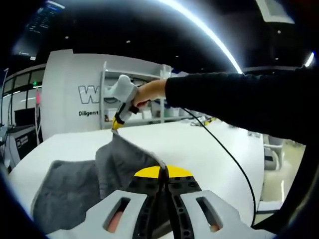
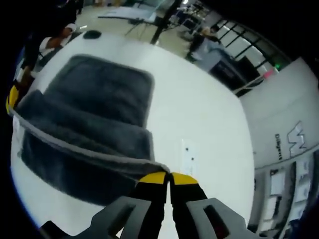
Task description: Open the folded towel by lifting each exposed corner and separating the folded layers until the towel lies flat within the target outline without major curled edges
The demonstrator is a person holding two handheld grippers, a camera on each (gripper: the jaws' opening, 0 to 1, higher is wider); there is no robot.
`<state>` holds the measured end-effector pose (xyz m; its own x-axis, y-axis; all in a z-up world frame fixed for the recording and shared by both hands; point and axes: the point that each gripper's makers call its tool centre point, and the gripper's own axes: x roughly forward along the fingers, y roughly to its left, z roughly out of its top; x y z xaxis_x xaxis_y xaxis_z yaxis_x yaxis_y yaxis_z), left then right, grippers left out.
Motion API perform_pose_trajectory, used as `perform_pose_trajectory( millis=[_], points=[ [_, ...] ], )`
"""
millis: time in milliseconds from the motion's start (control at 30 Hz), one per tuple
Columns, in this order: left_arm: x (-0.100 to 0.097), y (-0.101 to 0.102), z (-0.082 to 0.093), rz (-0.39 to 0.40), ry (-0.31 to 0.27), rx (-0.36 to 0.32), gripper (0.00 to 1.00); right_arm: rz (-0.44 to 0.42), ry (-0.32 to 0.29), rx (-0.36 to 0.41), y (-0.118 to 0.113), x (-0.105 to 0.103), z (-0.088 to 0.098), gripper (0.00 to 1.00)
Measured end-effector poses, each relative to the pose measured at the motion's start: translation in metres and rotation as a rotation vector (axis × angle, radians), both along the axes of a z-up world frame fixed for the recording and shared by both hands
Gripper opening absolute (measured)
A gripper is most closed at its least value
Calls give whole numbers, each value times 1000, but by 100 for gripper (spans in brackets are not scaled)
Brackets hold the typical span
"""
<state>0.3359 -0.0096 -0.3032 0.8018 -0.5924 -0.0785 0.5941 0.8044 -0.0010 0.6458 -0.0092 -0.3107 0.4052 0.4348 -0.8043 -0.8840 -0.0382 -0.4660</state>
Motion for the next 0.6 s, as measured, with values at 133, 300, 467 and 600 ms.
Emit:
perform_pose_trajectory(
  millis=[133,300,467,600],
  points=[
    [-1,-8,2,-15,-4,8,1,8,-4,-9,-6,1,-2,0],
    [1,-14,2,-29,7,2,1,0,3,1,-12,2,-2,0],
    [2,-23,4,-37,-2,10,1,0,-5,7,-19,5,2,0],
    [2,-34,2,-61,21,-18,1,-6,-10,12,-24,6,3,0]
  ],
)
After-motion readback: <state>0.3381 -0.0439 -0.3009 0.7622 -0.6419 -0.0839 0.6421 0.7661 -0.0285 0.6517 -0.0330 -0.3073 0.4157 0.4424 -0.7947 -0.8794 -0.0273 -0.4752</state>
